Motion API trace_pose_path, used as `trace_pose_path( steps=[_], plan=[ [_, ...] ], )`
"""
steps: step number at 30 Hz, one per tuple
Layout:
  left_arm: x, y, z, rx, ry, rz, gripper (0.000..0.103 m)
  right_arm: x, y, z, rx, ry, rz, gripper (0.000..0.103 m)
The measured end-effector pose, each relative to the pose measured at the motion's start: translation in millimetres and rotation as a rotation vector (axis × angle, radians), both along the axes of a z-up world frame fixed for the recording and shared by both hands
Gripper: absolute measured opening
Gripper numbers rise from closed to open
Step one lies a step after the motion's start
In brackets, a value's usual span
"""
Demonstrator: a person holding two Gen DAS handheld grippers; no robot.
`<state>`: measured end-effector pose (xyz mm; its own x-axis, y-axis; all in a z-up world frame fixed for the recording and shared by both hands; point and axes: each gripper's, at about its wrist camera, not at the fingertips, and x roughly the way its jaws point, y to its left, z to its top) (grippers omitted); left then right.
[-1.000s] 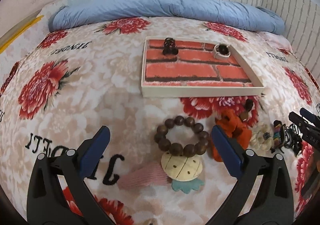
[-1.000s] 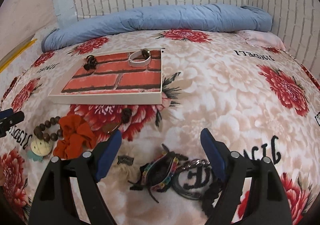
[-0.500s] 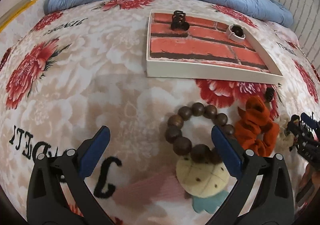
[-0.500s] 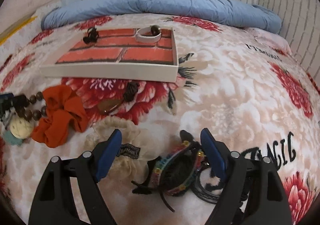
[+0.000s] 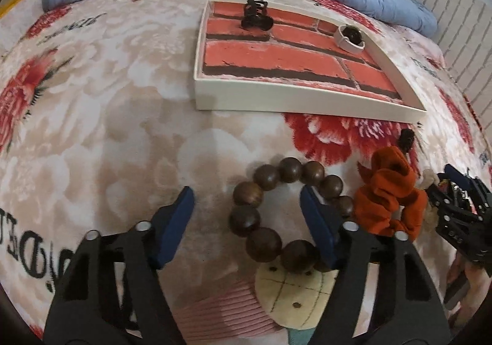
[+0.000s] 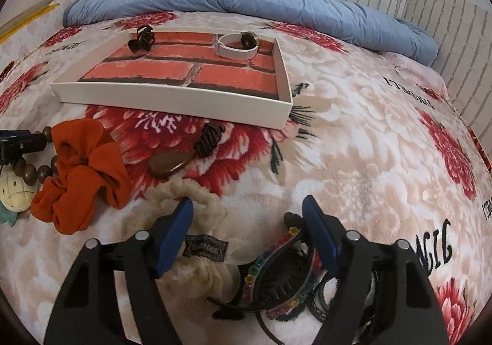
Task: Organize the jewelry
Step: 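Close the right tool on the cream scrunchie while the left tool closes on the bead bracelet, then carry the scrunchie and bead bracelet into the tray and open both tools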
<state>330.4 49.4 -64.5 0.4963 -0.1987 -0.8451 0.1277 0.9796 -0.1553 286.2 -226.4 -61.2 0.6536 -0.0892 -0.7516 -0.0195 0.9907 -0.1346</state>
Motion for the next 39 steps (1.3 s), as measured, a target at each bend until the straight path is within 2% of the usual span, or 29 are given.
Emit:
trace_pose_path(
  steps=[2,5,11,14,16,27,32,39],
  plan=[
    [0,-1,0,-0.007,-0.005,-0.005,0.056,0,-2,1,0.009,-0.004,-0.008,0.065],
    [0,0,0,-0.027,-0.006,-0.007,0.04,0,-7,2,0.029,-0.011,-0.021,0.058],
    [1,2,0,-0.026,-0.006,0.002,0.028,0,-11,4,0.04,-0.021,-0.029,0.046],
    [1,3,-1,-0.027,-0.007,0.003,0.021,0,-14,6,0.055,-0.032,-0.033,0.036],
    [2,4,-1,-0.031,-0.008,0.003,0.021,0,-16,8,0.067,-0.037,-0.032,0.027],
    [-4,1,6,-0.02,-0.053,-0.002,0.019,-2,-13,12,0.087,-0.056,0.007,0.013],
    [-7,2,13,-0.037,-0.078,0.001,0.018,-2,-16,12,0.122,-0.047,0.01,0.011],
    [-12,2,23,-0.068,-0.101,0.0,0.018,6,-36,9,0.242,-0.01,0.011,0.011]
  ],
)
